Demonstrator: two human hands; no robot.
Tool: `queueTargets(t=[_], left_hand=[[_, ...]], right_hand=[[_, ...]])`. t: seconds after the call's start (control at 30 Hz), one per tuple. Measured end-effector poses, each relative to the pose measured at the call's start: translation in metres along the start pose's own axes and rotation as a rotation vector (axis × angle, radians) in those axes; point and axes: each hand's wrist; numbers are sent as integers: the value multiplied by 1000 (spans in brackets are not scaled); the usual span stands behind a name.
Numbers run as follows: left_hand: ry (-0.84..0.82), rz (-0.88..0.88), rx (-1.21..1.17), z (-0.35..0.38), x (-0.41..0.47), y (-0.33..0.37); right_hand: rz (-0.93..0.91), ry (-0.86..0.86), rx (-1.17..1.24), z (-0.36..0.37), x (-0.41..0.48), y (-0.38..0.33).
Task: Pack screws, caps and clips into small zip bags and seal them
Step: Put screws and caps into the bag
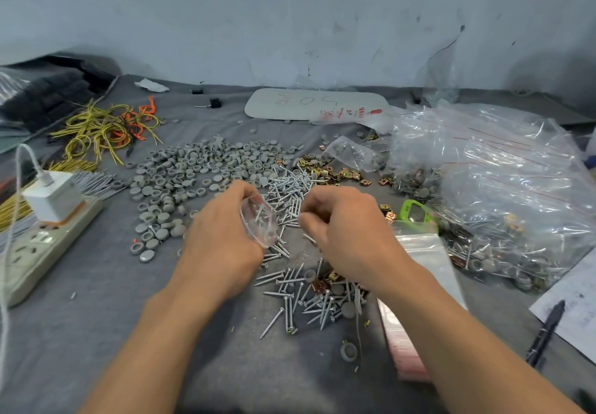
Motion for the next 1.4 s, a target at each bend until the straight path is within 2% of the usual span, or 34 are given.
queueTargets(t=[0.07,0.2,0.3,0.37,0.5,0.57,0.8,0.87,0.93,1.07,1.2,1.4], left_hand=[[-81,45,-21,2,-3,5],[-151,100,-43,4,-5,11],[-76,58,-107,2,-4,10],[-3,32,-152,-2,-3,9],[86,16,-169,-7,-2,6],[87,19,-165,-7,-2,5],[62,37,-127,-3,-3,5],[50,36,-109,-2,-2,4],[34,26,-97,-1,-2,4],[-34,44,-24,1,-3,4],[-86,135,-56,2,-6,12],[-113,116,-75,0,-8,14]], right_hand=[[-82,27,110,1,-2,-4],[-210,-58,224,10,-5,-17],[-119,33,346,5,-2,-14],[-60,76,250,-1,-1,-9],[-78,-280,-145,3,-10,-11],[-88,-390,-258,11,-16,-16],[-163,-280,-397,17,-16,-21],[-106,-200,-322,15,-13,-19],[-33,-98,-142,13,-8,-15],[-28,203,179,9,-3,-15],[-55,172,287,15,-4,-23],[-19,75,452,11,-4,-23]])
Point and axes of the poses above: each hand's wrist, its own x-axis towards the middle knuckle, its own z-axis out of the palm, y = z × x, and after that the axes turned 7 degrees about -x, right-handed
